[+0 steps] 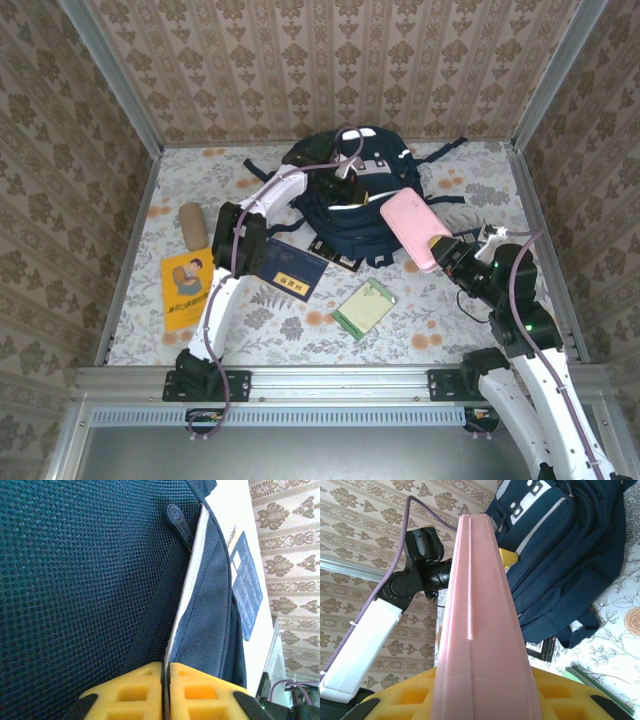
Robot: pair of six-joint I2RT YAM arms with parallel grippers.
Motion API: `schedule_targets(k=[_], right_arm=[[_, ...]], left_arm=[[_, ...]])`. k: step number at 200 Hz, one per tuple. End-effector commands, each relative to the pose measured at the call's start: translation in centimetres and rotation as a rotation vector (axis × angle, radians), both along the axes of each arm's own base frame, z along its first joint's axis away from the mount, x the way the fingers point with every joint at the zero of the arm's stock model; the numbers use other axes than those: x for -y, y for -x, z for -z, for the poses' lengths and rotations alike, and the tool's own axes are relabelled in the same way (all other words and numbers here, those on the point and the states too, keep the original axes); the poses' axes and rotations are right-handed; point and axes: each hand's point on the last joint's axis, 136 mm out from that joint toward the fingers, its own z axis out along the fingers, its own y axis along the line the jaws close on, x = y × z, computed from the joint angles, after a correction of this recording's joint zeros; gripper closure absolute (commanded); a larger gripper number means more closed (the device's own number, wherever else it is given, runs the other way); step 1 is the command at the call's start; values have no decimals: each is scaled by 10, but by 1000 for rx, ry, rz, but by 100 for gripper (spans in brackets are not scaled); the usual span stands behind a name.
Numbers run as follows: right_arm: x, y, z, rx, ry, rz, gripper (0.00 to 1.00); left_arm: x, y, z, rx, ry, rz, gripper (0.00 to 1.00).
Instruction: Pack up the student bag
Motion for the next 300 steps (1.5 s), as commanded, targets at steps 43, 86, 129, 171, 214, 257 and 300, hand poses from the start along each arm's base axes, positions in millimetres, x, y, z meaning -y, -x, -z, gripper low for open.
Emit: schedule_targets(k=[43,86,129,171,214,257,300], right_arm=[[0,0,4,3,-2,-7,72],[-1,-3,10,-19,-2,-16,72],[-4,-7,19,-33,-10,-24,72],[-7,-18,33,-64,-62,-16,71],[-14,-66,39,-105,-243,39,72],[-21,-124,40,-117,-297,85,73],[-47,-169,37,-110,-333,54,74]], left_arm=[[-2,-17,-77,24,167,-35,100],[-18,-51,-143,61,304,-127,100],[-34,-79,-201,97,440,-204,100],[-40,-89,-224,107,510,-235,100],[-38,-89,-225,103,523,-229,100],[-37,-92,-223,93,534,-231,100],[-39,-95,-225,88,545,-242,100]])
